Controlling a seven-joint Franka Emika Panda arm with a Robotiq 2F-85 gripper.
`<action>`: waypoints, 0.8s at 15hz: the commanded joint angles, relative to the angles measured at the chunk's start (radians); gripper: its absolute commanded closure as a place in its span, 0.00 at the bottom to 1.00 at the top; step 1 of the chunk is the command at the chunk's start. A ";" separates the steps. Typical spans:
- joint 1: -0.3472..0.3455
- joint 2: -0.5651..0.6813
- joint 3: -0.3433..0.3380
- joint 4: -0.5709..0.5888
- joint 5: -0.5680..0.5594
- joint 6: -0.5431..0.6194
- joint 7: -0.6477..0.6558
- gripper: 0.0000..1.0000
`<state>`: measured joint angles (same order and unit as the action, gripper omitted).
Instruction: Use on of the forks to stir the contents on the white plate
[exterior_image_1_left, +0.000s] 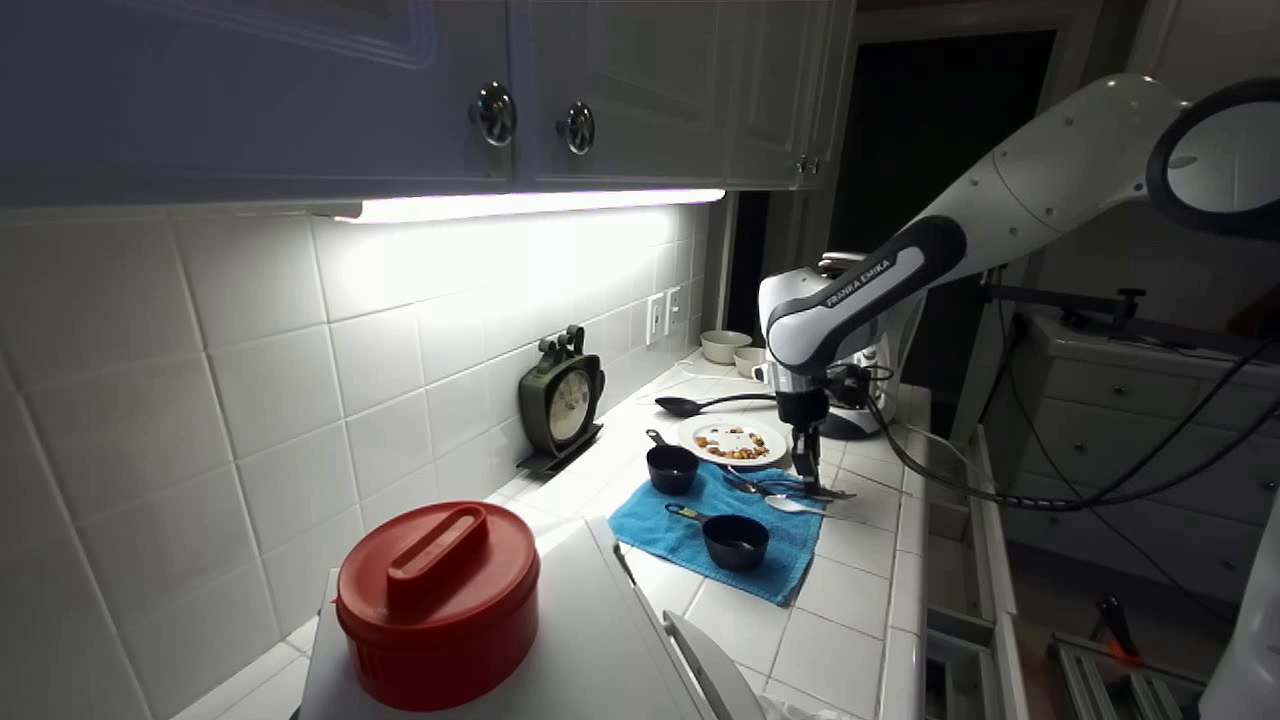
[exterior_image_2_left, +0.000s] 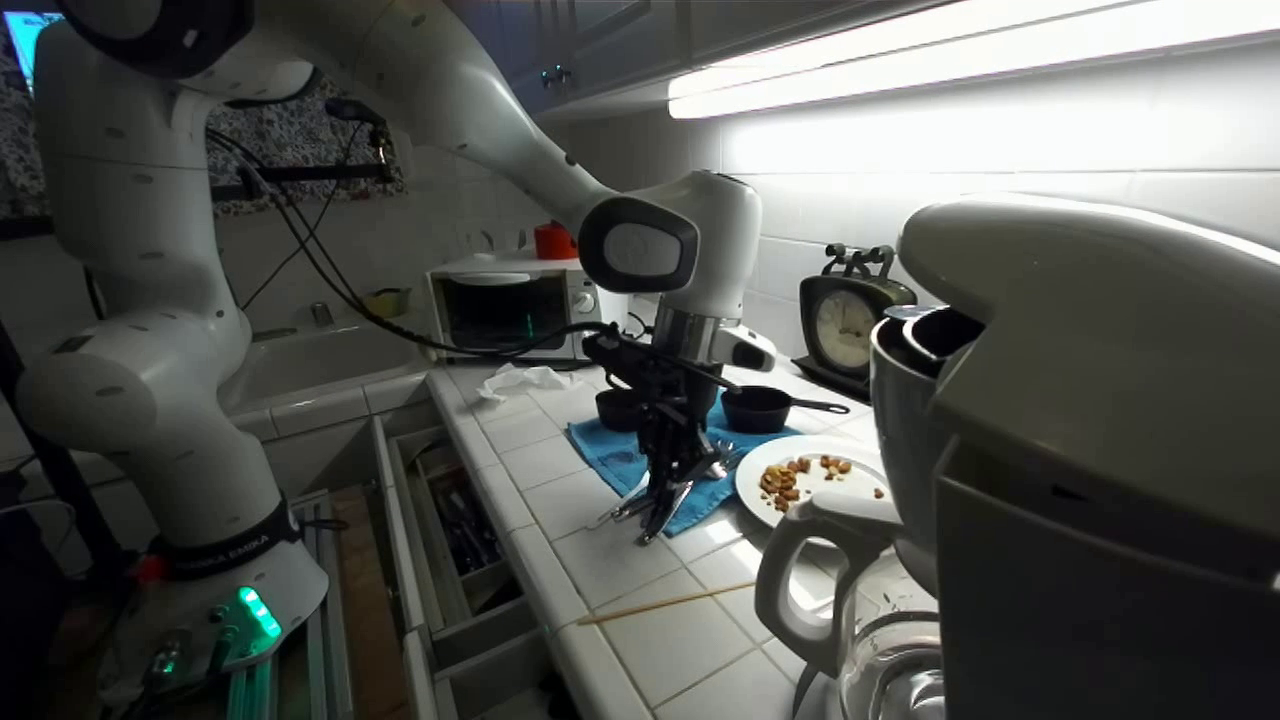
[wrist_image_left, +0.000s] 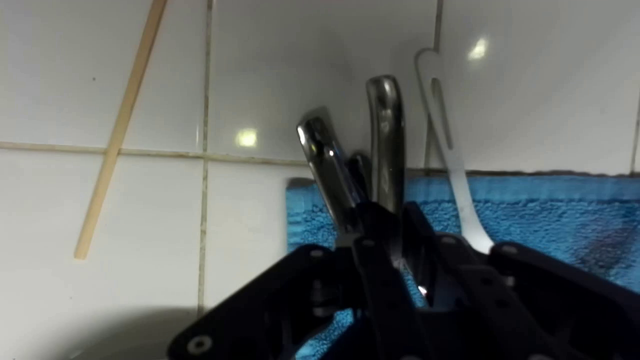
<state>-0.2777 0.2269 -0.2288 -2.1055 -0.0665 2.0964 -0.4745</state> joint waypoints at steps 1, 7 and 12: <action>0.005 0.026 0.017 0.043 -0.005 -0.031 0.053 0.56; 0.007 -0.003 0.021 0.025 -0.021 -0.050 0.055 0.16; 0.006 -0.041 0.016 -0.012 -0.045 -0.116 0.046 0.04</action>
<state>-0.2708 0.2265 -0.2128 -2.0876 -0.0800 2.0262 -0.4353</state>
